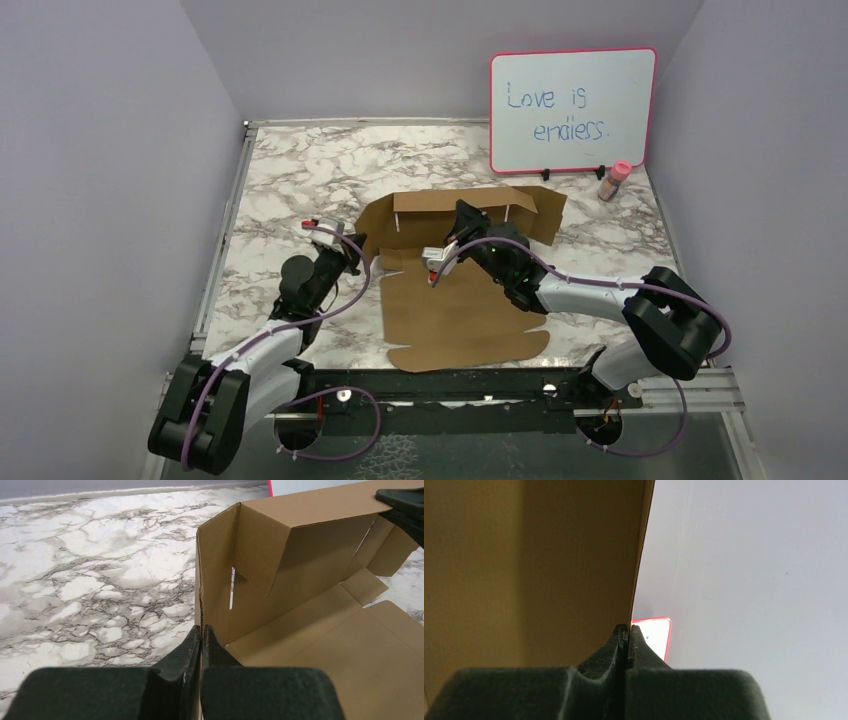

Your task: Fold the paper box

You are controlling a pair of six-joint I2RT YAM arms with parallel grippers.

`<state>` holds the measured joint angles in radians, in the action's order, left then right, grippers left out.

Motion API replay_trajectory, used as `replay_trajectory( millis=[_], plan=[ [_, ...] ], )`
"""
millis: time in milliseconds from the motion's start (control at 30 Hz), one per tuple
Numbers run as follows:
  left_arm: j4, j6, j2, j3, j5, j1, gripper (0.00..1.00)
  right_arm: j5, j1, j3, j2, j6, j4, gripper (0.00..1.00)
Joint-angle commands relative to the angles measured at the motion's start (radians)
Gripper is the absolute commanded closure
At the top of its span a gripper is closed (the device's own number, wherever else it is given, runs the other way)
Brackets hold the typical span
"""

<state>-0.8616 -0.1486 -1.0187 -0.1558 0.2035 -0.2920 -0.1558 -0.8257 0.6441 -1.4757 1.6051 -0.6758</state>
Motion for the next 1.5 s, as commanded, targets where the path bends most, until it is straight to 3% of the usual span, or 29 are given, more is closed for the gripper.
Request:
replay_trajectory(
  millis=[0, 333, 633, 833, 1133, 1467],
  plan=[
    [0.023, -0.056, 0.059, 0.001, -0.017, -0.054, 1.0, 0.0, -0.012, 0.006, -0.028, 0.002, 0.039, 0.99],
    [0.08, -0.213, 0.145, 0.016, -0.102, -0.133, 1.0, -0.026, -0.013, 0.022, -0.052, 0.005, 0.013, 0.99],
    [0.078, -0.297, 0.064, -0.023, -0.171, -0.233, 1.0, -0.019, -0.015, 0.01, -0.06, 0.02, -0.019, 0.99],
    [0.071, -0.314, 0.015, -0.019, -0.308, -0.324, 0.98, -0.028, -0.015, 0.022, -0.06, 0.03, -0.032, 0.99],
    [0.072, -0.178, -0.12, -0.206, -0.442, -0.307, 0.98, -0.02, -0.011, 0.12, -0.123, 0.039, -0.043, 0.99],
    [0.037, -0.08, -0.277, -0.384, -0.353, -0.145, 0.99, 0.001, 0.002, 0.187, -0.217, 0.059, -0.125, 0.99]
  ],
)
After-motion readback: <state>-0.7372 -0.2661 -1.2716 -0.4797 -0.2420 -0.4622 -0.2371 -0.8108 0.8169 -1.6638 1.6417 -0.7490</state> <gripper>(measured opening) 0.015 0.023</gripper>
